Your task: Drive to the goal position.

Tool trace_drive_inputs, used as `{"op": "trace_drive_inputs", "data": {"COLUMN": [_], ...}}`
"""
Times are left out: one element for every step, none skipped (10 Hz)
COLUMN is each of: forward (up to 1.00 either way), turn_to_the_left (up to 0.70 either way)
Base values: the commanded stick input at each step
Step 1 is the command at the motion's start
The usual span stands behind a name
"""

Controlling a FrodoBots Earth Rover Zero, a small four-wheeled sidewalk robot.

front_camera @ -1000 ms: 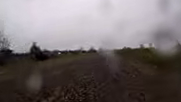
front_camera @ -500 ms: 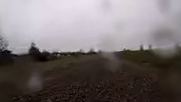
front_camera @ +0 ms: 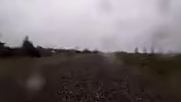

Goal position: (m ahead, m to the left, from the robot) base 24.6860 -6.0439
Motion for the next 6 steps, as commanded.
{"op": "trace_drive_inputs", "data": {"forward": [1.00,1.00,1.00,1.00,1.00,1.00], "turn_to_the_left": [0.00,0.00,0.00,0.00,0.00,0.00]}}
